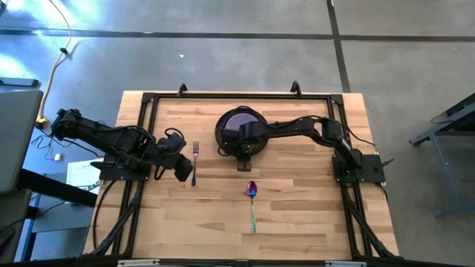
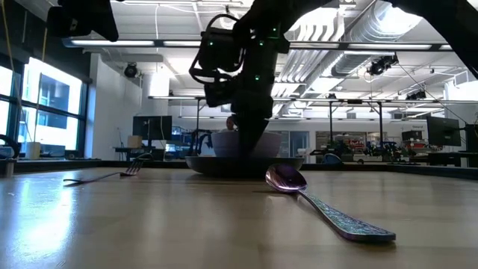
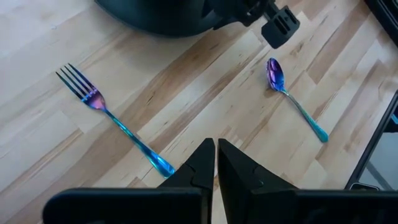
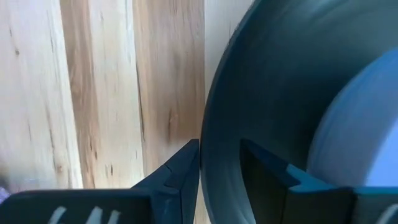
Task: Set table place
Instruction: Move the black plate to the center of the table, then put the dark purple spoon on top of the bowl
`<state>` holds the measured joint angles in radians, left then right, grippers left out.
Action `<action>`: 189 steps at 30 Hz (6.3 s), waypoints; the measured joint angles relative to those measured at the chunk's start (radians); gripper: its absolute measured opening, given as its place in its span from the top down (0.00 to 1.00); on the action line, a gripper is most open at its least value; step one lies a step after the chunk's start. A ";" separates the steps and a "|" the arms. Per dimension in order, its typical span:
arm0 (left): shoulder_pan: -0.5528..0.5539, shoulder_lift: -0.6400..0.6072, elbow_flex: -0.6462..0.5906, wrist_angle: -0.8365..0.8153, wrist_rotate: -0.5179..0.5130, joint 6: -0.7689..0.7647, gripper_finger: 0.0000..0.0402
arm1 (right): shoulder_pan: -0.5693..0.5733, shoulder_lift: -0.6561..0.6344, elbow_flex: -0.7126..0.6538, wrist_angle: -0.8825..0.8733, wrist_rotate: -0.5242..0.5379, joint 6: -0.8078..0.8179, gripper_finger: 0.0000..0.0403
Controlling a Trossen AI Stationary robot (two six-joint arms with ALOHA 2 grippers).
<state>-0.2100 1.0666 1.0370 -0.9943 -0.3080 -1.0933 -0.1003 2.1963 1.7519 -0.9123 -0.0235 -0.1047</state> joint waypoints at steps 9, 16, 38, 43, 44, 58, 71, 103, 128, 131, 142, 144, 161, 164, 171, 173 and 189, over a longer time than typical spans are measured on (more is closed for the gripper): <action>0.000 0.000 0.000 0.002 -0.001 -0.001 0.98 | 0.001 0.020 0.000 0.017 -0.011 0.003 0.77; 0.000 0.000 0.000 0.002 -0.001 -0.001 0.98 | 0.002 0.018 0.000 0.018 -0.017 -0.005 0.97; 0.000 0.000 0.000 0.001 0.000 0.000 0.98 | 0.164 0.018 0.001 0.027 -0.066 0.063 1.00; 0.000 0.000 0.000 0.001 0.000 0.000 0.98 | 0.183 0.018 0.001 0.033 -0.082 0.075 1.00; 0.000 0.000 0.000 0.001 0.000 0.000 0.98 | 0.187 0.018 0.001 0.038 -0.085 0.078 1.00; 0.000 0.000 0.000 0.001 0.010 0.017 0.98 | 0.206 0.018 0.001 0.057 -0.102 0.090 0.96; 0.000 0.000 0.000 0.001 0.011 0.023 0.98 | 0.206 0.013 0.001 0.049 -0.097 0.106 0.77; 0.000 0.000 0.000 0.006 0.028 0.076 0.98 | 0.386 -0.258 0.001 -0.291 -0.027 1.337 0.77; 0.000 0.000 0.000 0.081 0.180 0.484 0.98 | 0.460 0.036 0.000 -0.066 -0.076 1.750 0.77; 0.000 0.000 0.000 0.081 0.181 0.485 0.98 | 0.461 0.042 0.000 -0.046 -0.075 1.749 0.77; 0.000 0.000 0.000 0.080 0.188 0.487 0.98 | 0.461 0.041 0.000 -0.062 -0.005 1.758 0.77; 0.000 0.000 0.000 0.080 0.188 0.487 0.98 | 0.459 0.042 0.000 -0.064 -0.005 1.757 0.77; 0.000 -0.001 0.000 0.080 0.188 0.487 0.98 | 0.461 0.105 0.005 -0.041 -0.020 1.713 0.98; 0.000 -0.001 0.000 0.079 0.188 0.487 0.98 | 0.461 0.105 0.005 -0.041 -0.010 1.712 0.97; 0.000 -0.001 0.000 0.079 0.188 0.487 0.98 | 0.463 0.109 0.029 -0.066 -0.006 1.668 0.99; 0.000 -0.001 0.000 0.079 0.189 0.487 0.98 | 0.463 0.111 0.058 -0.098 -0.006 1.643 0.99; 0.000 -0.001 0.000 0.079 0.189 0.495 0.98 | 0.464 0.119 0.355 -0.425 0.023 1.470 1.00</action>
<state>-0.2100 1.0660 1.0367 -0.9154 -0.1188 -0.5983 0.3636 2.3154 2.1067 -1.3372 -0.0006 1.3656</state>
